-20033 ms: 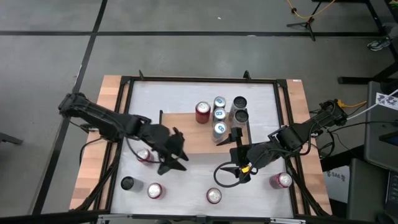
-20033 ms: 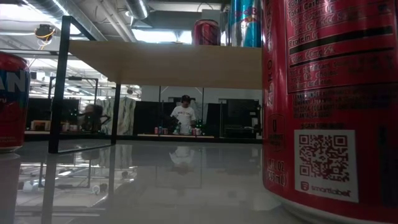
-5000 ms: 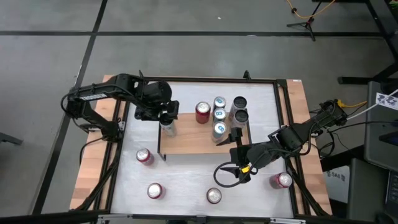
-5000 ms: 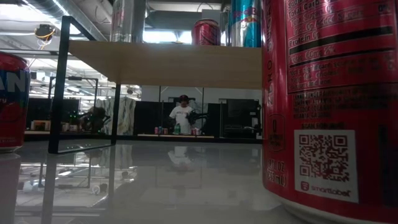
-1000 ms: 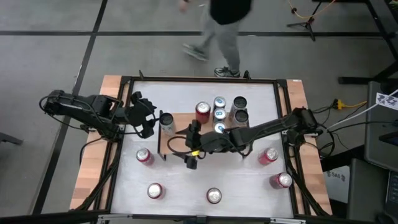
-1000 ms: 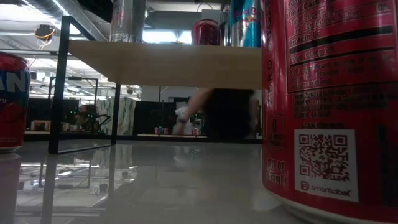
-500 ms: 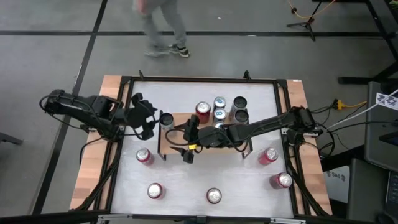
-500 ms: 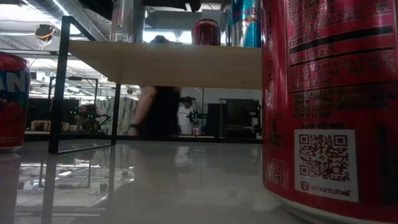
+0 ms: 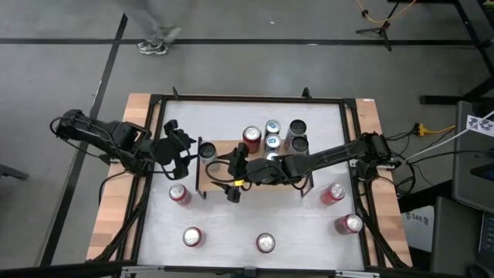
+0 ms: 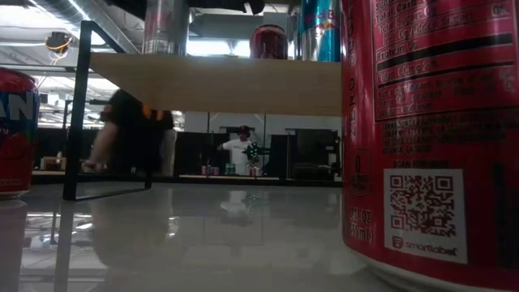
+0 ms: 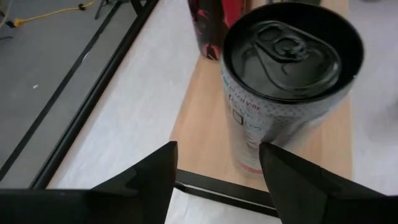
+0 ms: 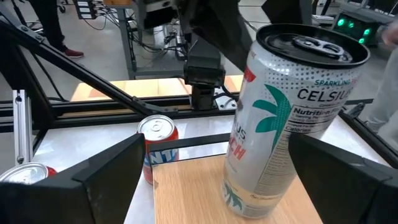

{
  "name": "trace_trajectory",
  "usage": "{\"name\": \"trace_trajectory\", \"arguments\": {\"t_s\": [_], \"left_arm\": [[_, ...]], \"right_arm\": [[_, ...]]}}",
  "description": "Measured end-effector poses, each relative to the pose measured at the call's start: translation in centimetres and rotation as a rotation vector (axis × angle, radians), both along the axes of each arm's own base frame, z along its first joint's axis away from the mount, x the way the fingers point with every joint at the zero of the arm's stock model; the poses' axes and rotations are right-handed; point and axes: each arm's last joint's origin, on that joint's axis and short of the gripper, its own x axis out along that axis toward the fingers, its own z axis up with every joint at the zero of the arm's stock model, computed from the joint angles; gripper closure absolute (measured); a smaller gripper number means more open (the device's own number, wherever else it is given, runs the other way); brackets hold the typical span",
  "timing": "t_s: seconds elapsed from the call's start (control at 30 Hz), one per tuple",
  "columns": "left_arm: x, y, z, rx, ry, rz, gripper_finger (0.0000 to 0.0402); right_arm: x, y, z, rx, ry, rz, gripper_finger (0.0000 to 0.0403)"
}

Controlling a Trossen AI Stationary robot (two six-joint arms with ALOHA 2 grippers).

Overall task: Place canned beverage on shelf
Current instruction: Put the white-pink soda can on the shelf aligned with the other white-pink soda cans

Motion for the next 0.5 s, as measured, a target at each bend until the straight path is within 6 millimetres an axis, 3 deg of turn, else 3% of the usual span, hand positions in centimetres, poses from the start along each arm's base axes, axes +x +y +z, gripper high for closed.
{"name": "trace_trajectory", "arguments": {"t_s": [0.5], "left_arm": [[-0.08, -0.72, 0.07, -0.006, -0.011, -0.042, 0.0173]], "right_arm": [[-0.02, 0.08, 0.00, -0.001, 0.000, 0.000, 0.0017]]}}
